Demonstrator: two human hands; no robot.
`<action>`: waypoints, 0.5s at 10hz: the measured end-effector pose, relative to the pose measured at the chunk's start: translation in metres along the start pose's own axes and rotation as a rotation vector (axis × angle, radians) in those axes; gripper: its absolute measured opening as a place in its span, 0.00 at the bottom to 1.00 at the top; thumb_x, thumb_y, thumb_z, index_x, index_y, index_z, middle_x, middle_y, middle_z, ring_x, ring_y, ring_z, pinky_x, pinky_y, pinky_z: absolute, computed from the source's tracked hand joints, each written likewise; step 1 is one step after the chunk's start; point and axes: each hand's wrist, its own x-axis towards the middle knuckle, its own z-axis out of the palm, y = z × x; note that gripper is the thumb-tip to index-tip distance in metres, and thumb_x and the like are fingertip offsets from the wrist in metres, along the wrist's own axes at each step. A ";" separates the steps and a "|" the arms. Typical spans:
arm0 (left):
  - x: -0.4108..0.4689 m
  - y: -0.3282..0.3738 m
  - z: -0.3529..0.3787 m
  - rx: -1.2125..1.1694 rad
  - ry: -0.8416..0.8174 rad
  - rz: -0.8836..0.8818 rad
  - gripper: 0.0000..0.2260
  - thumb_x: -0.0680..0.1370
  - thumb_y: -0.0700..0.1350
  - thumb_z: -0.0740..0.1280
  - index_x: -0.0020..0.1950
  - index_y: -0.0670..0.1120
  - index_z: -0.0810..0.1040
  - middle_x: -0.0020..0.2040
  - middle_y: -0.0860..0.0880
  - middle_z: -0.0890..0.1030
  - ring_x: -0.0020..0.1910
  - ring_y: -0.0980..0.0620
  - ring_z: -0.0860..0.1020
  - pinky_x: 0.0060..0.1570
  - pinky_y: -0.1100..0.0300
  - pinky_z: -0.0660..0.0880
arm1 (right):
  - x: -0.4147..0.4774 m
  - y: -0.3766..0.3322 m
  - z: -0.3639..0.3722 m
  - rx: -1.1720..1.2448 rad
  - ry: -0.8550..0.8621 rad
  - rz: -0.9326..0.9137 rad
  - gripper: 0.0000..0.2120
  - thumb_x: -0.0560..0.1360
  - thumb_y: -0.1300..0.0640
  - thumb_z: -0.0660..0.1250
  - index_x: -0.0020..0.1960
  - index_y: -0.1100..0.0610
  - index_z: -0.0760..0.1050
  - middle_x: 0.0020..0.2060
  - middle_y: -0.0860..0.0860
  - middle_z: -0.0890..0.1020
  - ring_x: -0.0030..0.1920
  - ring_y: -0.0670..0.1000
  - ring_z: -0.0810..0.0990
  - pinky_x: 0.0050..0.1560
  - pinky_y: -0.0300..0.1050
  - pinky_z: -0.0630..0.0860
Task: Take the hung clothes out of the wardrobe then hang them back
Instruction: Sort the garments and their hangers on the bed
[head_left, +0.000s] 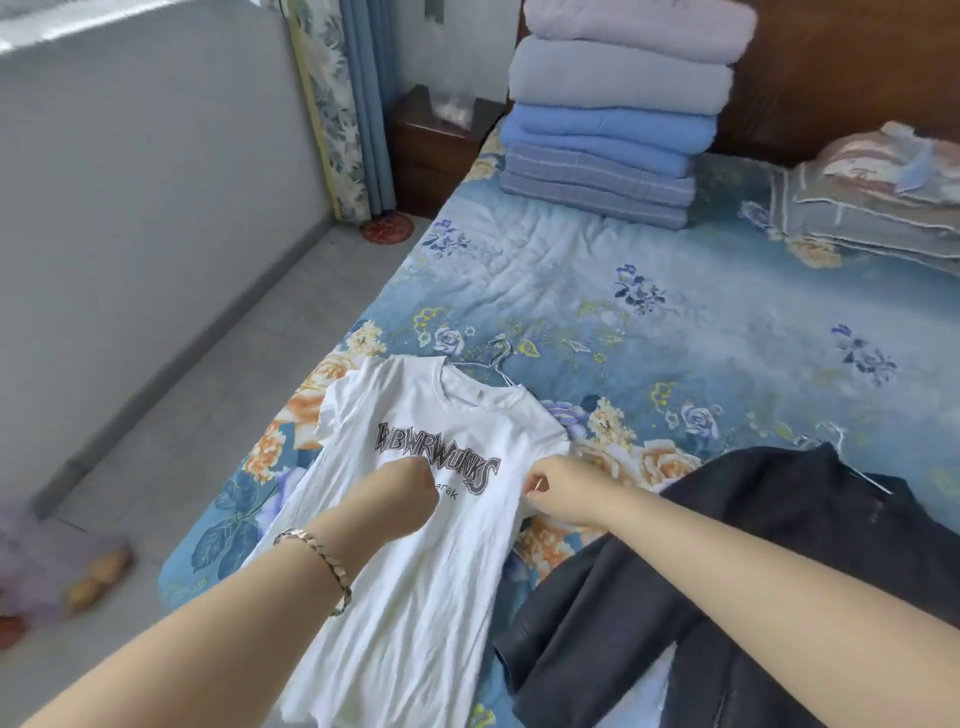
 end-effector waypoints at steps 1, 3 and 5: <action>-0.034 0.037 0.005 0.065 0.011 0.109 0.12 0.79 0.43 0.56 0.58 0.46 0.75 0.57 0.46 0.78 0.54 0.45 0.77 0.46 0.60 0.70 | -0.068 0.019 0.000 0.019 0.016 0.079 0.13 0.77 0.58 0.58 0.55 0.60 0.78 0.56 0.55 0.80 0.55 0.55 0.77 0.52 0.45 0.75; -0.074 0.134 0.034 0.064 -0.032 0.317 0.10 0.80 0.42 0.57 0.54 0.44 0.77 0.57 0.44 0.79 0.56 0.44 0.77 0.48 0.62 0.69 | -0.173 0.111 -0.013 0.130 0.083 0.290 0.14 0.75 0.59 0.58 0.54 0.64 0.77 0.55 0.58 0.80 0.58 0.58 0.77 0.59 0.51 0.75; -0.075 0.252 0.080 0.017 -0.082 0.385 0.12 0.79 0.42 0.58 0.57 0.41 0.78 0.57 0.41 0.80 0.57 0.43 0.77 0.53 0.59 0.72 | -0.228 0.252 -0.030 0.239 0.126 0.494 0.08 0.74 0.62 0.56 0.41 0.63 0.72 0.38 0.53 0.72 0.37 0.50 0.68 0.37 0.41 0.66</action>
